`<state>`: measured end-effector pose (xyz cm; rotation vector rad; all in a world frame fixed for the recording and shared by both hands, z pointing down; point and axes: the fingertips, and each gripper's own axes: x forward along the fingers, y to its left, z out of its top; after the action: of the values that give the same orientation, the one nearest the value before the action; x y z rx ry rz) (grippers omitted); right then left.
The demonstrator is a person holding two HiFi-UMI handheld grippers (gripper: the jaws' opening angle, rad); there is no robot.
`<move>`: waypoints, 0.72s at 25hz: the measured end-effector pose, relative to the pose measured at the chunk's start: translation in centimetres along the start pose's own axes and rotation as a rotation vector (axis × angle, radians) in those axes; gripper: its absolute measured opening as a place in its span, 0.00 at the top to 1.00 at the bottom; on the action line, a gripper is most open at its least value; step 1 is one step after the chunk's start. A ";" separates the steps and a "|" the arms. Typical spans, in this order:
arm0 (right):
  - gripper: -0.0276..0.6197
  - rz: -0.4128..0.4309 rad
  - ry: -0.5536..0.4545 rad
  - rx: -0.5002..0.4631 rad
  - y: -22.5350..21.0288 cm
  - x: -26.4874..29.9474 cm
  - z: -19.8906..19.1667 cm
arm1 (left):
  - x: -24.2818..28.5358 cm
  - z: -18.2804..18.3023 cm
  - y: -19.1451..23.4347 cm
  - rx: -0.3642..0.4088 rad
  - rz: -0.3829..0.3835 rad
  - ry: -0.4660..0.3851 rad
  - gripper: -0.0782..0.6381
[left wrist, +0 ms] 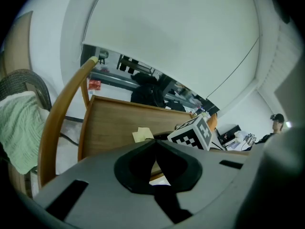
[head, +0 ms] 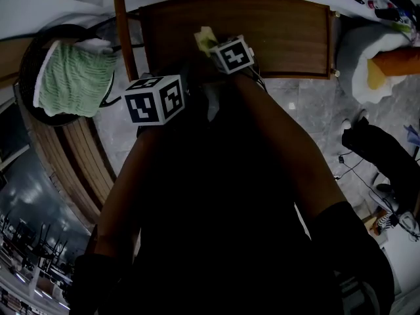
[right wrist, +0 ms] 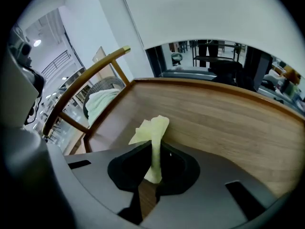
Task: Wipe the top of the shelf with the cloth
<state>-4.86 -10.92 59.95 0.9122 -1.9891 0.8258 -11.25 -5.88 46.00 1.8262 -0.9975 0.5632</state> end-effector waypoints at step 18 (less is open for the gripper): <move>0.89 -0.142 -0.029 0.091 -16.6 -9.0 -6.2 | 9.8 0.1 -12.1 0.050 -0.076 0.040 0.87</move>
<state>14.97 -12.08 59.14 1.1099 -1.8993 0.8322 4.25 -7.10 46.79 1.8817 -0.8906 0.5807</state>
